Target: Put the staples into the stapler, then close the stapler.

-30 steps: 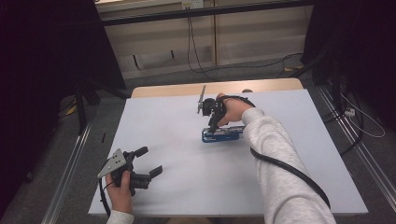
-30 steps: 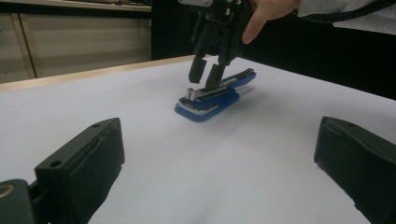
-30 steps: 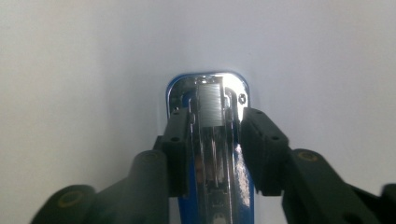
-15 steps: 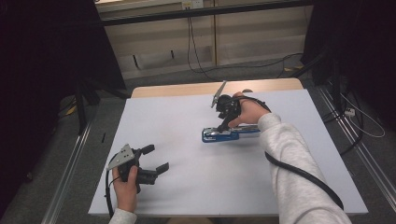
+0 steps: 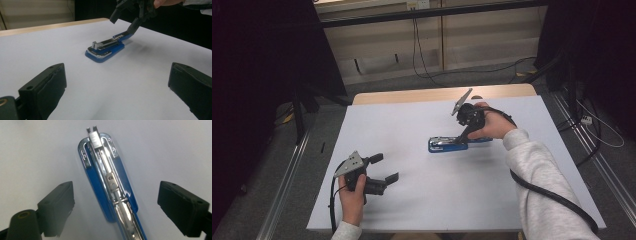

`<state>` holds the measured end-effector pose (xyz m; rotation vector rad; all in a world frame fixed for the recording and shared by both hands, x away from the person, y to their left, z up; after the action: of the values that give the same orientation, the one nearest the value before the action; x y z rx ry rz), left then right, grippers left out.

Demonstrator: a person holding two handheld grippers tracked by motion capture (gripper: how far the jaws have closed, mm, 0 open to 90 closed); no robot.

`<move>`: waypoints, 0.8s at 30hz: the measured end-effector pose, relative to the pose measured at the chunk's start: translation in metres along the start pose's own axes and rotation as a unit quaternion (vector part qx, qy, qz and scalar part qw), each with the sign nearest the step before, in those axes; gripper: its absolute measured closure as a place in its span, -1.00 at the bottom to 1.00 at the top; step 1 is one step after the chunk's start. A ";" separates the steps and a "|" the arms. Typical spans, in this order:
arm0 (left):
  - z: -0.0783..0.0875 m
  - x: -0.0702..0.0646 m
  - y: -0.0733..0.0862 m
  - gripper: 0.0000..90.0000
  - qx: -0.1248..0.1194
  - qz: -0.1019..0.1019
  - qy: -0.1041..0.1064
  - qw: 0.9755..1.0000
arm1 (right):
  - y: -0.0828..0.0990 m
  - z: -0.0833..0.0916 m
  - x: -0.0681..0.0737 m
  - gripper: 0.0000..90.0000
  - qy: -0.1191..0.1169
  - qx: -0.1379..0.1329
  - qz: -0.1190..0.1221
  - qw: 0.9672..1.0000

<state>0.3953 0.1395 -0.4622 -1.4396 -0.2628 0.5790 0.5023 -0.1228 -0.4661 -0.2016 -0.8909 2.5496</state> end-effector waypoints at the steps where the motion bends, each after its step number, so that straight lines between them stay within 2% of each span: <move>1: -0.002 -0.001 0.000 -0.96 -0.001 0.001 0.000 1.000 | 0.002 0.002 0.000 -0.73 0.003 0.000 -0.001 1.000; 6: -0.007 -0.001 -0.001 -0.96 0.005 0.006 -0.001 1.000 | 0.010 0.010 0.003 -0.75 0.013 -0.004 -0.009 1.000; 7: -0.008 0.000 -0.001 -0.96 0.006 0.005 -0.003 1.000 | 0.016 0.014 0.003 -0.77 0.025 0.001 -0.006 1.000; 10: -0.012 0.001 -0.001 -0.96 0.013 0.006 -0.003 1.000 | 0.021 0.018 0.004 -0.78 0.024 -0.005 -0.014 1.000; 11: -0.014 0.001 0.000 -0.96 0.016 0.005 -0.003 1.000 | 0.026 0.022 0.004 -0.81 0.036 -0.009 -0.022 0.999; 12: -0.016 0.000 0.000 -0.96 0.017 0.007 -0.002 1.000 | 0.026 0.022 0.004 -0.81 0.036 -0.009 -0.022 0.999; 14: -0.019 0.001 0.002 -0.96 0.025 0.007 0.000 1.000 | 0.031 0.029 0.004 -0.80 0.040 -0.020 -0.039 0.998; 16: -0.022 0.002 0.002 -0.96 0.029 0.005 -0.004 1.000 | 0.037 0.036 0.002 -0.81 0.057 -0.024 -0.042 0.997; 20: -0.029 0.003 0.002 -0.96 0.030 0.012 -0.004 0.999 | 0.046 0.044 0.003 -0.79 0.068 -0.032 -0.054 0.996; 24: -0.033 0.004 0.002 -0.95 0.039 0.009 -0.010 0.999 | 0.058 0.048 0.003 -0.79 0.082 -0.031 -0.056 0.995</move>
<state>0.4155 0.1134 -0.4690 -1.3623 -0.2410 0.6120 0.4669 -0.1889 -0.4642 -0.3645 -0.8927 2.3655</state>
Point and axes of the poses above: each handheld gripper's, and its own axes: z roughly backward along the jaws, y roughly out of its underside, x roughly to its left, the point moved 9 cm from there along -z, roughly forward along the jaws, and after that the axes turned 9 degrees about -x, right-handed, at the moved point
